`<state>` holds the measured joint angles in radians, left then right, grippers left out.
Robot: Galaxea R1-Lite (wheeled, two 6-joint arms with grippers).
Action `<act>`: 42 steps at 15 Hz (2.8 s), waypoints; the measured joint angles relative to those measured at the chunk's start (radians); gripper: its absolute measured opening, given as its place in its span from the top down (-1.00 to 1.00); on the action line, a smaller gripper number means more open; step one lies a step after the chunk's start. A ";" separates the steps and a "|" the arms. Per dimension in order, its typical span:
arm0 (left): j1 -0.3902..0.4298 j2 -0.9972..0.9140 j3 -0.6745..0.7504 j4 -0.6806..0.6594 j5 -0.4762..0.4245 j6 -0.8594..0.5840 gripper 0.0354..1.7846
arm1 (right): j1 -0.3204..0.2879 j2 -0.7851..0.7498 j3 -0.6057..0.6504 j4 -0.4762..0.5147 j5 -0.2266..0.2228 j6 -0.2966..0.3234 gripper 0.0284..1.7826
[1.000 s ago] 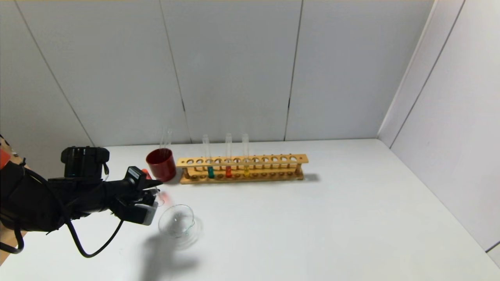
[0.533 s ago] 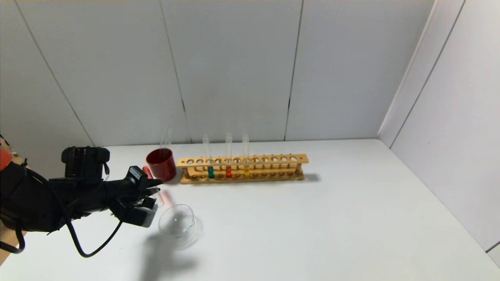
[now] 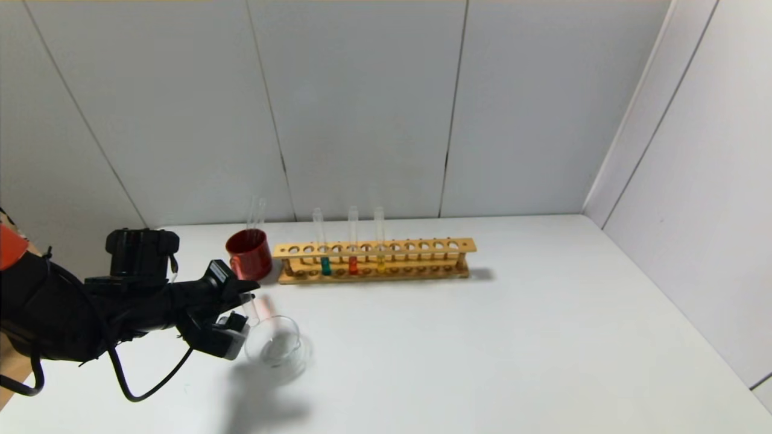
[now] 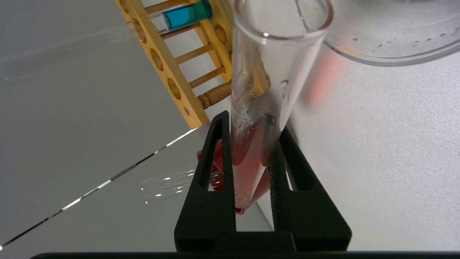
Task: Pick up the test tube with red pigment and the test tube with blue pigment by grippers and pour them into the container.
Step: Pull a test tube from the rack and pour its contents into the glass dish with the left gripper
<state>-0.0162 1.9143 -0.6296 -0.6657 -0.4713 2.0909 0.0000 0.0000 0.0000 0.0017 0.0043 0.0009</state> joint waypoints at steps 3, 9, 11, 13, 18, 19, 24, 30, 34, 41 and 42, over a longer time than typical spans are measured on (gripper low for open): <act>-0.003 0.006 -0.008 -0.008 0.001 0.023 0.68 | 0.000 0.000 0.000 0.000 0.000 0.000 -0.96; -0.003 0.015 -0.011 -0.066 0.002 0.068 0.68 | 0.000 0.000 0.000 0.000 0.000 0.000 -0.96; -0.003 0.024 -0.010 -0.068 0.005 0.069 0.68 | 0.000 0.000 0.000 0.000 0.000 0.000 -0.96; -0.003 0.032 -0.011 -0.067 0.005 0.071 0.68 | 0.000 0.000 0.000 0.000 0.000 0.000 -0.96; -0.004 0.036 -0.011 -0.074 0.004 0.108 0.68 | 0.000 0.000 0.000 0.000 0.000 0.000 -0.96; -0.004 0.037 -0.012 -0.091 0.003 0.117 0.68 | 0.000 0.000 0.000 0.000 0.000 -0.001 -0.96; -0.004 0.057 -0.012 -0.153 0.033 0.139 0.68 | 0.000 0.000 0.000 0.000 0.000 0.000 -0.96; -0.032 0.066 -0.013 -0.164 0.035 0.149 0.68 | 0.000 0.000 0.000 0.000 0.000 0.000 -0.96; -0.032 0.043 -0.004 -0.166 0.101 0.223 0.68 | 0.000 0.000 0.000 0.000 0.000 0.000 -0.96; -0.044 0.013 0.002 -0.172 0.115 0.251 0.68 | 0.000 0.000 0.000 0.000 0.000 0.000 -0.96; -0.044 0.001 0.007 -0.192 0.139 0.280 0.68 | 0.000 0.000 0.000 0.000 0.000 0.000 -0.96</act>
<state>-0.0600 1.9155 -0.6223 -0.8577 -0.3319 2.3709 0.0000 0.0000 0.0000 0.0017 0.0043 0.0004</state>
